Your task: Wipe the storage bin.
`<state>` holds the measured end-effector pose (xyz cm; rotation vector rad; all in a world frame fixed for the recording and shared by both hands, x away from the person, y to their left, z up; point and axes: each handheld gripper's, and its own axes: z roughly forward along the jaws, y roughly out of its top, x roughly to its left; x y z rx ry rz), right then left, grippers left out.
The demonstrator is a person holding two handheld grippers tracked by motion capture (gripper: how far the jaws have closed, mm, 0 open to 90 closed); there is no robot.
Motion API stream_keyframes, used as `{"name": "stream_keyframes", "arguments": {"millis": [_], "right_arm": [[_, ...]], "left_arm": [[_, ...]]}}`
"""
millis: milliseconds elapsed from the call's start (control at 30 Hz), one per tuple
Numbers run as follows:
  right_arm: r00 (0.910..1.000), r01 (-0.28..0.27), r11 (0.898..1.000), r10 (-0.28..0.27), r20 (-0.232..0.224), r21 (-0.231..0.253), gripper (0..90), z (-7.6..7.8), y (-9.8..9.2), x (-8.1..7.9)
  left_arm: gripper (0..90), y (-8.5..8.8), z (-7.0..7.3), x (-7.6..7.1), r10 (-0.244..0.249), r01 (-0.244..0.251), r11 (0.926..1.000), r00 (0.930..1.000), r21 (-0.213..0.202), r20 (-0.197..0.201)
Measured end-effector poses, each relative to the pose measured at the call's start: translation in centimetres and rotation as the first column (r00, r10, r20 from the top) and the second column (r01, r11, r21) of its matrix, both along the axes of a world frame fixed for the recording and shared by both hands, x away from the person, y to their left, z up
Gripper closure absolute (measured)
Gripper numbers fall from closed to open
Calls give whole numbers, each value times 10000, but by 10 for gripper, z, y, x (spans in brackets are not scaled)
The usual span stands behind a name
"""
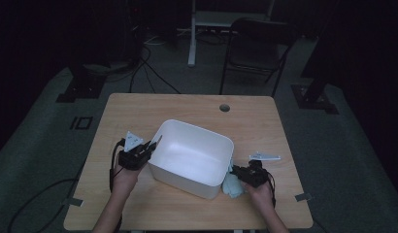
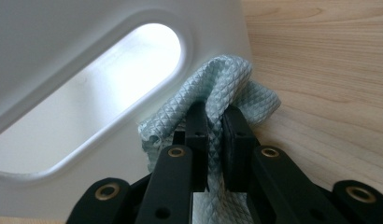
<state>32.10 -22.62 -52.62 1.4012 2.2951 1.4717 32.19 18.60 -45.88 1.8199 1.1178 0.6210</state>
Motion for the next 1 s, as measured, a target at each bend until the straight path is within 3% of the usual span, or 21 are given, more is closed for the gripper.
{"name": "stream_keyframes", "arguments": {"millis": [33, 133, 233, 467, 533, 633, 700, 767, 833, 933, 1000], "right_arm": [[10000, -31, 10000, 32, 35, -66, 828, 1, 0, -1], [9993, -247, 9985, 233, 295, 490, 828, 11, -5, -6], [9987, -230, 9993, 216, 468, 294, 828, 12, -4, -9], [9997, -227, 9996, 227, 5, -159, 828, -4, 0, -5], [9996, -244, 9996, 246, 113, -112, 828, -1, 0, -7], [9987, -316, 9989, 302, 402, 344, 828, 7, -3, -13], [9981, -288, 9993, 276, 544, 221, 828, 8, -2, -15], [9989, -200, 9994, 188, 419, 294, 828, 3, -1, -14], [9995, -182, 9998, 184, 256, -79, 828, -3, 2, -12], [9995, -282, 9996, 282, -115, -80, 827, -7, 1, -9], [9993, -368, 9991, 368, 11, -218, 827, -3, 1, -12]], "left_arm": [[820, 0, 0, 0, 26, -26, 10000, 10000, 25, -3], [820, -1, 0, 0, 11, -11, 10000, 10000, -33, -14], [822, -1, 0, 0, -23, 22, 9998, 10000, -181, -56], [820, -2, 0, -1, 102, -102, 9999, 9999, -92, -20], [820, -3, 0, -1, 111, -111, 9999, 9999, -58, -11], [820, -3, 0, 0, 62, -62, 9999, 10000, -120, -46], [820, -3, -1, 0, 60, -62, 9998, 10000, -214, -66], [820, -3, -1, -1, 83, -84, 9997, 9999, -212, -63], [819, -3, -1, -1, 102, -103, 9997, 9999, -205, -54], [819, -4, -1, 0, 144, -145, 9998, 9999, -167, -39], [820, -4, 0, 0, 169, -170, 9997, 9998, -174, -46]]}}
